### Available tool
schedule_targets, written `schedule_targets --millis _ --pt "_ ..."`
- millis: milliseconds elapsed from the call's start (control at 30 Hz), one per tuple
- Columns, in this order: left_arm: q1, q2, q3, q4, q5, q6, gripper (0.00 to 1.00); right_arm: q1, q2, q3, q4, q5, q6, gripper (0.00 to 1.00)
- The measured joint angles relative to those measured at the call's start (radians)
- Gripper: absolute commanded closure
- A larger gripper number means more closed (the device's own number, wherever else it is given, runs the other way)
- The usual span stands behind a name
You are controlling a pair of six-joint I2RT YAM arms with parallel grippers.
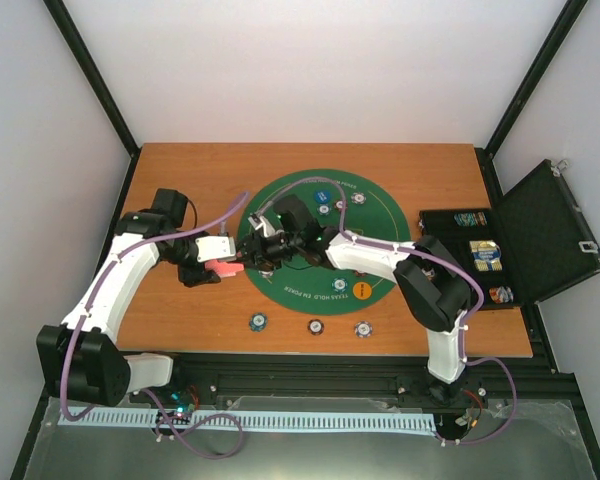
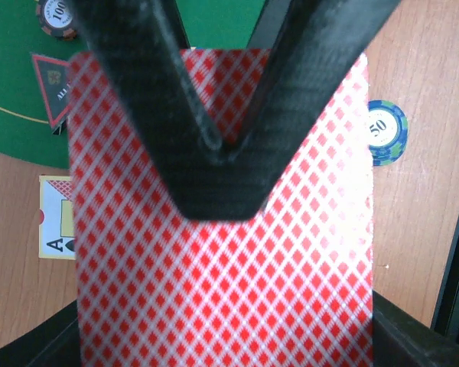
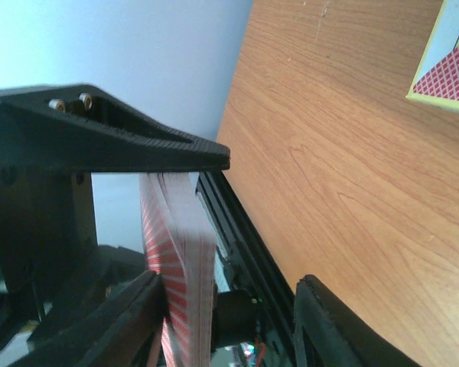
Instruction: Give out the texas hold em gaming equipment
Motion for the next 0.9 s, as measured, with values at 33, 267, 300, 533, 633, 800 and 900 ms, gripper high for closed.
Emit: schedule_targets --millis 33,267,300,533,633,800,900 --pt "0.0 0.001 0.0 0.0 -0.002 0.0 0.7 -0.002 -0.003 0.0 -0.008 0.0 -0.008 0.58" --pt "0.0 0.009 0.0 0.001 -0.012 0.0 0.7 -0.009 -0.037 0.0 -0.065 0.012 -0.035 0.75" --pt "0.0 0.009 0.0 0.001 -0.013 0.0 0.7 -0.01 -0.041 -0.001 -0.068 0.013 -0.035 0.79" --pt "0.0 0.012 -0.005 0.017 -0.031 -0.002 0.73 -0.031 -0.082 -0.016 -0.074 0.026 -0.012 0.95" --pt "0.0 0.023 -0.007 0.029 -0.044 -0.01 0.73 -0.052 -0.108 -0.019 -0.098 0.029 -0.018 0.96" --pt "0.0 0.042 -0.007 0.042 -0.067 -0.028 0.73 -0.142 -0.142 -0.018 -0.145 0.019 -0.056 0.97" --pt "0.0 0.042 -0.007 0.049 -0.077 -0.033 0.73 -0.217 -0.122 0.006 -0.196 0.004 -0.1 0.97"
